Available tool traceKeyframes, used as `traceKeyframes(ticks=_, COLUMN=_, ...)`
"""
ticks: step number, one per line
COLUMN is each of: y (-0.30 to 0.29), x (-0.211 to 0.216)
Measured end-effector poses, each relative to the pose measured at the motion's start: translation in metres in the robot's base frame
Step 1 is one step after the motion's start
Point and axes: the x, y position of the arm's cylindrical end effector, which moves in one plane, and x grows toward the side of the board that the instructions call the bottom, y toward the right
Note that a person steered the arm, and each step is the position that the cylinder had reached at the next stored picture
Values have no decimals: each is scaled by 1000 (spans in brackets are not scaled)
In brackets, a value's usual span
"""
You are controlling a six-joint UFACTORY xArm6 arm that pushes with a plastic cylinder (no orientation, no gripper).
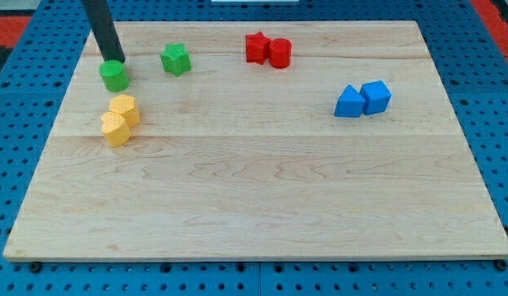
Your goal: Slide green star towards green circle
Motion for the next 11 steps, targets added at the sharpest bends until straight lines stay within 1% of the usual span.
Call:
traceKeyframes(ticks=1, y=0, x=27)
traceKeyframes(ticks=2, y=3, x=39)
traceKeyframes(ticks=3, y=32, x=28)
traceKeyframes(ticks=4, y=6, x=-1)
traceKeyframes(ticks=5, y=2, x=-36)
traceKeyframes(ticks=6, y=68, x=-64)
traceKeyframes(ticks=7, y=97, x=-48)
traceKeyframes(ticks=8, y=126, x=-48)
traceKeyframes(ticks=9, y=126, x=-20)
traceKeyframes(ticks=10, y=92, x=13)
traceKeyframes(ticks=11, y=83, x=-2)
